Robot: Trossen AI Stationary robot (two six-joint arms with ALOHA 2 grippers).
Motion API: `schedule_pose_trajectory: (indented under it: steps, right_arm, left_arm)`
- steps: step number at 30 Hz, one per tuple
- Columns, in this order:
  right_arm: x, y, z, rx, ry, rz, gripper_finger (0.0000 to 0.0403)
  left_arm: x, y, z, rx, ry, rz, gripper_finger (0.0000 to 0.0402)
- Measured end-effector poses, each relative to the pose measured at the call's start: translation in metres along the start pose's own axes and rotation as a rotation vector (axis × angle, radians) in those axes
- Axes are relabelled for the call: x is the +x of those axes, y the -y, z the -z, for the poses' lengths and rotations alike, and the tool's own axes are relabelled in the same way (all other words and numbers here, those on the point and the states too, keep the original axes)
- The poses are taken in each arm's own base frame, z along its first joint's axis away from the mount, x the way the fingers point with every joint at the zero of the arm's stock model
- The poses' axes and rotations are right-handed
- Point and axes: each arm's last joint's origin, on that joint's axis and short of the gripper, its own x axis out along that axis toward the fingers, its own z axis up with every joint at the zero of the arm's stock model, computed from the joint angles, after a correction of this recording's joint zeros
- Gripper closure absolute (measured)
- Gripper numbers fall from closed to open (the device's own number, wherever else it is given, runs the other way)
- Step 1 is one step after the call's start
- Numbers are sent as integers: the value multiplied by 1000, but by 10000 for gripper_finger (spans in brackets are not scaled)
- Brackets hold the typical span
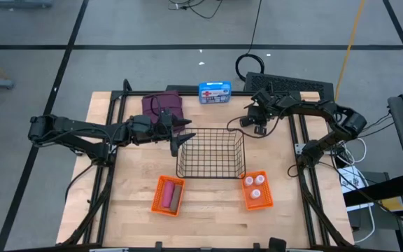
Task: Pick & Place Medicine items
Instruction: Put the black bandage into the left orange basket
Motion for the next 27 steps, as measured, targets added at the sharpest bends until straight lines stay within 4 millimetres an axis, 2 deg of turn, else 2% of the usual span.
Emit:
schedule_pose_trajectory:
  steps: [3,7,10,13,20,23,27]
  right_arm:
    - [0,-1,1,39,2,-33,371]
    - [-3,-1,1,91,9,-36,373]
    - [-13,-1,1,115,51,-30,373]
    - [-33,0,-4,136,160,8,373]
    - [-96,-3,-9,228,453,136,373]
    - [-117,-16,-12,218,557,134,373]
    - [-134,-44,-22,140,674,70,373]
  left_arm:
    - [0,0,0,0,0,0,133]
    - [0,0,0,0,0,0,133]
    - [0,0,0,0,0,0,133]
    - [0,0,0,0,1,0,133]
    - [0,0,-3,-4,29,3,133]
    - [0,1,-6,-9,61,7,133]
    - [0,1,-6,-10,65,8,133]
